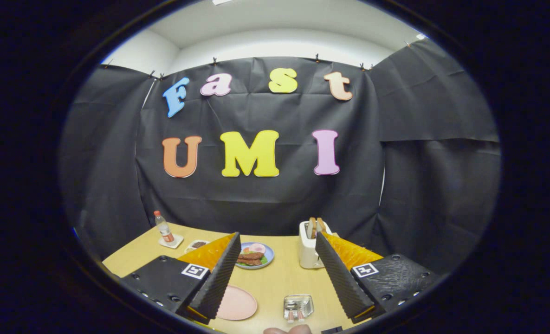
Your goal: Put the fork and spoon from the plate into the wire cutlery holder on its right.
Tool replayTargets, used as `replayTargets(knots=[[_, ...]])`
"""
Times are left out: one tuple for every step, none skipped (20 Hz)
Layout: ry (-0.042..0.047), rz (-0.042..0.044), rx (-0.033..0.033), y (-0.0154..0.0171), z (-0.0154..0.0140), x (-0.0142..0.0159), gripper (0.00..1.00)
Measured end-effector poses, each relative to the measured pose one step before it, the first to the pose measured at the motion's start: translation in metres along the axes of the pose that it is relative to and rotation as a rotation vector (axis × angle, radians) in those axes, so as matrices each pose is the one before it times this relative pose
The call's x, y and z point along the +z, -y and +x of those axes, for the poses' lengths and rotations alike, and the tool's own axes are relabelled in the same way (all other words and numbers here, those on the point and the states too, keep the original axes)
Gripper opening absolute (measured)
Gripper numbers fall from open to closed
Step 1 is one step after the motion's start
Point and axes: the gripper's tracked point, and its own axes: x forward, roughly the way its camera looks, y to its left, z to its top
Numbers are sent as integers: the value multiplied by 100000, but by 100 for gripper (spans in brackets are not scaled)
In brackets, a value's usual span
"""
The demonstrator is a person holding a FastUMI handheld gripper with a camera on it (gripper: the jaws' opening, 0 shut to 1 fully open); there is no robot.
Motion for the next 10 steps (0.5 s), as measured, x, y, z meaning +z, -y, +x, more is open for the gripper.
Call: replayTargets(knots=[[706, -53, -154, -24, -9, 261, 96], [940, -13, 63, -122, -174, 212, 96], [752, -159, 63, -111, -86, 314, 96], [509, -201, 167, -48, 59, 60, 96], [348, -68, 347, -124, -160, 181, 96], [95, 116, 149, -86, 27, 37, 96], [214, 47, 50, -70, 96, 96, 96], [-37, 36, -82, 41, 15, -77, 96], [-428, 199, 112, -52, -1, -109, 96], [-534, 318, 313, -158, -67, -168, 96]])
